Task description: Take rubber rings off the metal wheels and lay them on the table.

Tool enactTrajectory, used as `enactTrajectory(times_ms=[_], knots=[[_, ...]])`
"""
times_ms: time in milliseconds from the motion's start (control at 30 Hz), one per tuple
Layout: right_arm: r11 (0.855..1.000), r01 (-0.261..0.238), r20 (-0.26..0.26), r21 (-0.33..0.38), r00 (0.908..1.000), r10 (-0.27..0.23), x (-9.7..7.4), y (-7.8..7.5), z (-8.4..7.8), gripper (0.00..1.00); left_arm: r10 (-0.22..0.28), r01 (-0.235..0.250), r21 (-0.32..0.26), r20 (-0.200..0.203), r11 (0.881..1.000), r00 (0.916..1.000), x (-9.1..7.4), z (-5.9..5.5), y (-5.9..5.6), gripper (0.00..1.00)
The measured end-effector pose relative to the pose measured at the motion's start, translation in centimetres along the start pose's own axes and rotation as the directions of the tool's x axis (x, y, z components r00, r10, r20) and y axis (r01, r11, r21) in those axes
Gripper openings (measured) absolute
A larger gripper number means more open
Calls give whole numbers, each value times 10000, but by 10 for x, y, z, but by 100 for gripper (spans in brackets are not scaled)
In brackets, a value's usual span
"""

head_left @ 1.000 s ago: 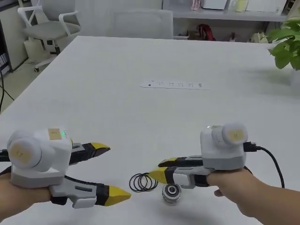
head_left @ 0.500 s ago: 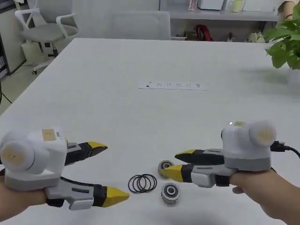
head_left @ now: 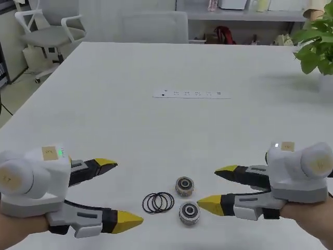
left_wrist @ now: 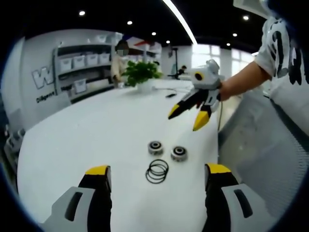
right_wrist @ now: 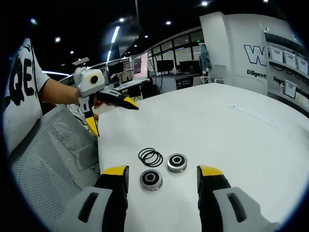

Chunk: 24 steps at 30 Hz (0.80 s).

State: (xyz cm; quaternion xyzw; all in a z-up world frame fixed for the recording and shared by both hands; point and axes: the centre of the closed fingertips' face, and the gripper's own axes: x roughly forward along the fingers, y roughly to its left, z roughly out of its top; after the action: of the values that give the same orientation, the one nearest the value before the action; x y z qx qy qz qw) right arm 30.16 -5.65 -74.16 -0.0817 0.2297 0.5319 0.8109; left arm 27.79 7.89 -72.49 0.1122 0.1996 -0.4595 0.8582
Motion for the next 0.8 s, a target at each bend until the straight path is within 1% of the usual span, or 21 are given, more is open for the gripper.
enactTrajectory(times_ms=[100, 267, 400, 633, 733, 800], knots=[[9997, 107, -103, -208, 9999, -109, -4, -1, -5, 57, 13, -13, 36, -32, 10000, 10000, -1, -2, 0, 81], [9990, 287, -232, -343, 9993, -295, -11, -4, -13, 61, 56, -56, -14, -28, 10000, 10000, -2, -4, 0, 81], [9983, 477, -245, -344, 9985, -485, -18, -8, -17, 62, 66, -66, 1, -33, 10000, 10000, -2, -5, 0, 81], [9965, 797, -205, -245, 9966, -802, -28, -12, -24, 65, 89, -89, 37, -40, 10000, 10000, -1, -1, -7, 81], [9957, 911, -214, -184, 9956, -915, -32, -13, -28, 67, 88, -88, 37, -58, 10000, 9999, -1, -3, -7, 81], [9952, 954, -276, -209, 9950, -959, -34, -13, -31, 67, 93, -93, 30, -58, 10000, 9999, -2, -5, -4, 81]])
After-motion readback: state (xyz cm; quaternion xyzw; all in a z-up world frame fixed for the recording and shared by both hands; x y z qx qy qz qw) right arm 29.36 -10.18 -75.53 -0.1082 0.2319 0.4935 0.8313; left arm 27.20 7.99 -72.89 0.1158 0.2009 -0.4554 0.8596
